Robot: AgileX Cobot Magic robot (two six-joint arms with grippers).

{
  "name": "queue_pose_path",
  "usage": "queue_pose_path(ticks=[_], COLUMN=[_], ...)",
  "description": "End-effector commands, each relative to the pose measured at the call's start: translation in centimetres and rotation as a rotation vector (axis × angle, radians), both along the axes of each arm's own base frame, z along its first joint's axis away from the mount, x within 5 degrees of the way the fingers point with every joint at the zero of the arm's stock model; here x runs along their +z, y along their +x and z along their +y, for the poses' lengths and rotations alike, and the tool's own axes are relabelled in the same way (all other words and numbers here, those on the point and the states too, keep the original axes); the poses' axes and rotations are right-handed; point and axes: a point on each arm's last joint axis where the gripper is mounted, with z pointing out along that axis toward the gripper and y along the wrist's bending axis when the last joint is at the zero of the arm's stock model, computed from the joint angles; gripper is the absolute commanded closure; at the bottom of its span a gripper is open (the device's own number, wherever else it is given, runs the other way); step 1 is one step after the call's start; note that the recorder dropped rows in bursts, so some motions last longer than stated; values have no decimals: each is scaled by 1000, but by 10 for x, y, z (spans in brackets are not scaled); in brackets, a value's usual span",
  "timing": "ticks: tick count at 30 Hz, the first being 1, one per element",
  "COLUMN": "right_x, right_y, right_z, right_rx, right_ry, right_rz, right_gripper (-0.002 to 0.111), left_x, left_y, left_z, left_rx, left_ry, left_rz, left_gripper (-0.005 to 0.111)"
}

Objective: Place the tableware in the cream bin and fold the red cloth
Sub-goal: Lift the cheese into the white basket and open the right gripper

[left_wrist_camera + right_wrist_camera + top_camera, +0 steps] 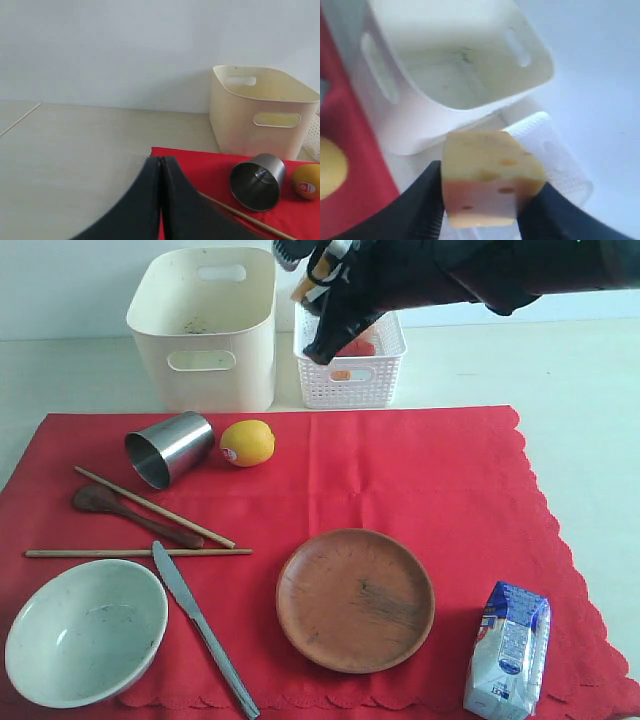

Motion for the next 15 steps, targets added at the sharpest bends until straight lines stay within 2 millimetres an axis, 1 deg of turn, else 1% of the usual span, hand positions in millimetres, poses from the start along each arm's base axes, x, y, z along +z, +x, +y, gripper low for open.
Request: queue_pose_path(ticks=[1, 2, 3, 4, 5, 6, 7, 9, 10, 11, 13, 15], right_x=[-7, -16, -21, -30, -35, -44, -49, -69, -74, -83, -95, -101], right_y=[26, 35, 40, 49, 54, 65, 71, 89, 94, 99, 103, 105], right_z=[-23, -27, -27, -27, -27, -25, -25, -22, -23, -21, -19, -20], right_rx=[-201, -236, -242, -257, -271, -298, -311, -359, -375, -389, -409, -433], right_ry=[32, 21, 17, 24, 37, 67, 83, 136, 150, 167, 189, 199], right_rz=[-106, -119, -112, -99, -89, -73, -65, -34, -32, -17, 6, 2], right_gripper=[108, 108, 108, 108, 108, 108, 108, 108, 108, 108, 108, 107], left_x=[1, 1, 1, 1, 1, 1, 1, 1, 1, 1, 1, 1], left_y=[-1, -1, -1, -1, -1, -1, -1, -1, -1, -1, -1, -1], left_z=[0, 0, 0, 0, 0, 0, 0, 0, 0, 0, 0, 0], left_rx=[2, 2, 2, 2, 2, 2, 2, 2, 2, 2, 2, 2], left_ry=[1, 1, 1, 1, 1, 1, 1, 1, 1, 1, 1, 1], left_rz=[-13, -13, -13, -13, -13, -13, -13, -13, -13, -13, -13, -13], left_gripper=[106, 106, 106, 106, 106, 106, 106, 106, 106, 106, 106, 106])
